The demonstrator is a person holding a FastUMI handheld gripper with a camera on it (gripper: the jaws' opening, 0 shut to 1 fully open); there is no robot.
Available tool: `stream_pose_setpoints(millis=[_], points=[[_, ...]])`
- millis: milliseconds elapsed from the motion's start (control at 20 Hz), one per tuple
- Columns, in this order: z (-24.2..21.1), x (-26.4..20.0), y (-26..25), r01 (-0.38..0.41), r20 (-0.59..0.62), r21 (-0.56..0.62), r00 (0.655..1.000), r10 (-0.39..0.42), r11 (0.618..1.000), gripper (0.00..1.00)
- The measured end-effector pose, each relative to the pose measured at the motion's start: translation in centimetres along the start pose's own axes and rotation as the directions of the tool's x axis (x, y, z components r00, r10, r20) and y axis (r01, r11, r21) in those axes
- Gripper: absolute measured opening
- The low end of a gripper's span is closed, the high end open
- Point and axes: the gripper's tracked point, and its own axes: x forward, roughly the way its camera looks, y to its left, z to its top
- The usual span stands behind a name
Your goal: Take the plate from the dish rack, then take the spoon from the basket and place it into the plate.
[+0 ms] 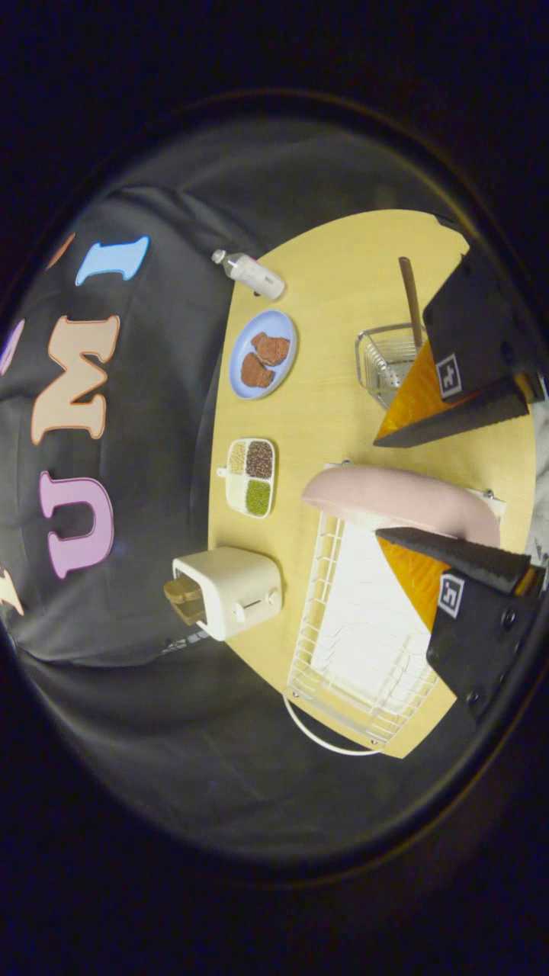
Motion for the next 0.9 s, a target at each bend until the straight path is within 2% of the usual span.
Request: stream_pose_setpoints(millis=[50,200,300,400,550,750,900], points=[[-0.4,0.1,0.3,0.015,-0.018,-0.003,1.0,-0.015,1.0,0.57],[-0.9,-0.2,-0.3,0.141,-0.042,-0.025,0.989,-0.142,0.99,0.42],[-0.6,-0.5,-0.4,0.191,-0.038,-0.039,0.981,-0.192,0.981,0.32],[0.5,-1.0,-0.7,0.233,-0.011,-0.035,0.972,-0.233,0.972,0.32],[2.3,-1.6,-0.2,0.262,0.036,-0.037,0.965,-0.261,0.964,0.25],[3.8,-1.8,0.5,0.314,0.093,-0.097,0.948,-0.305,0.945,0.25],[5.0,-2.1,0.5,0.355,0.132,-0.096,0.93,-0.342,0.93,0.25]])
